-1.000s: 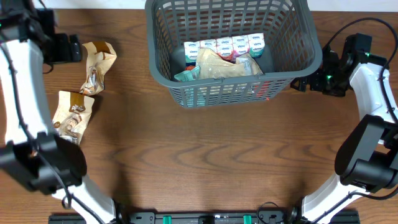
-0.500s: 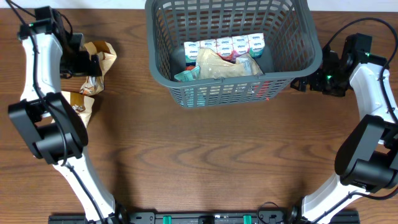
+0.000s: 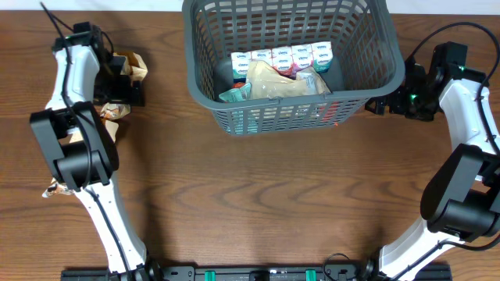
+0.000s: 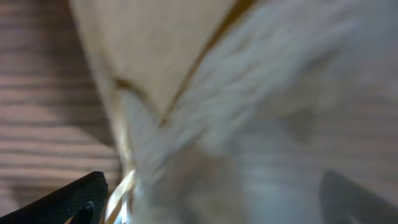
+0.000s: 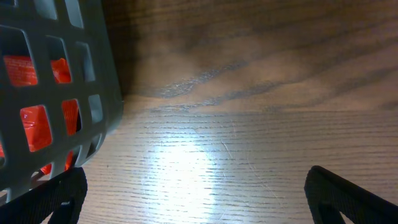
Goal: Pack container
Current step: 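Move left gripper back to the upper brown snack pouch and grasp it, then carry the brown snack pouch into the basket and release it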
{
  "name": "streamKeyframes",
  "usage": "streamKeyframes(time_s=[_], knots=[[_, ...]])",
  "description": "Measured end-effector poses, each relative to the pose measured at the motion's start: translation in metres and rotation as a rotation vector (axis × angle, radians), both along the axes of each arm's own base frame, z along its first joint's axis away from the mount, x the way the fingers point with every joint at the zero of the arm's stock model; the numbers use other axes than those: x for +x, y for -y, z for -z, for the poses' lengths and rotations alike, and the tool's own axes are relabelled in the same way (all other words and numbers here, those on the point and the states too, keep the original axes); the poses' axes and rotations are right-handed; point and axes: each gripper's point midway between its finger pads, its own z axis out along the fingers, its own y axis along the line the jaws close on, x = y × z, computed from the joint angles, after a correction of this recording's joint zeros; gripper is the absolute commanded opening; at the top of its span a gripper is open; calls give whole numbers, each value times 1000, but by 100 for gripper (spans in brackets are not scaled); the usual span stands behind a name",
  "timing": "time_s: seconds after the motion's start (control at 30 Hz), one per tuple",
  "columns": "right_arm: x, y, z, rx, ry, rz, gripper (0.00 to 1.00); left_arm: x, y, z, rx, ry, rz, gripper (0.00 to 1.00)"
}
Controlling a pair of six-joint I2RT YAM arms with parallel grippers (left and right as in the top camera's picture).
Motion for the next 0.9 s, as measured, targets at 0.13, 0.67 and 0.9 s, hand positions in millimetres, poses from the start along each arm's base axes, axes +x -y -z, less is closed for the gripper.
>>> streamKeyframes(time_s=[0.13, 0.67, 0.9], knots=[[-3, -1, 1, 3, -11, 0, 99, 2, 3, 0, 1, 6, 7, 93], [-8, 2, 2, -17, -34, -1, 99, -9, 3, -1, 1, -37, -3, 6], [-8, 2, 3, -18, -34, -2, 99, -15, 4, -2, -10, -62, -79, 6]])
